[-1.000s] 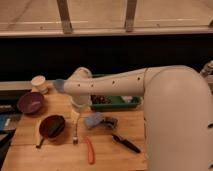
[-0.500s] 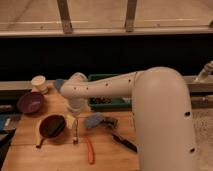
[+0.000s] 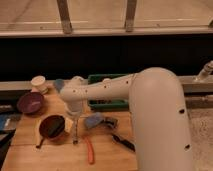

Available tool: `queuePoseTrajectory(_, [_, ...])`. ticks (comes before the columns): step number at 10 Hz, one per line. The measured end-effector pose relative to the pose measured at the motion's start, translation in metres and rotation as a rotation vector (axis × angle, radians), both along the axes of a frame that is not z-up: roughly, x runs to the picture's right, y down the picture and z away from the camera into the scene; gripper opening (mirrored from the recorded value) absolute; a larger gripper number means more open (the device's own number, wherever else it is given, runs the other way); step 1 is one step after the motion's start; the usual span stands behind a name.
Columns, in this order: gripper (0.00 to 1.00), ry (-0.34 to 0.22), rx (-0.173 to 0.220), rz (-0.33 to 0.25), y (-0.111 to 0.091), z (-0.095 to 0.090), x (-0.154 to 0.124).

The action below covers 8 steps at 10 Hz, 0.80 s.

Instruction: Place fork in plastic cup

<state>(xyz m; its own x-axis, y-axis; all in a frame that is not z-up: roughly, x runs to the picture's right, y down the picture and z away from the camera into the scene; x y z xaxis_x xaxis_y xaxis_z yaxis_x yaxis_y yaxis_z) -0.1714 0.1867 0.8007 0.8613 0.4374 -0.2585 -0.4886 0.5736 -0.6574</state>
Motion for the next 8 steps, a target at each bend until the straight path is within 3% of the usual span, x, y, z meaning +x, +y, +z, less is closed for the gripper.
queuePoseTrajectory(8, [0.76, -0.003, 0.0, 0.006, 0.0051, 0.0011, -0.0055])
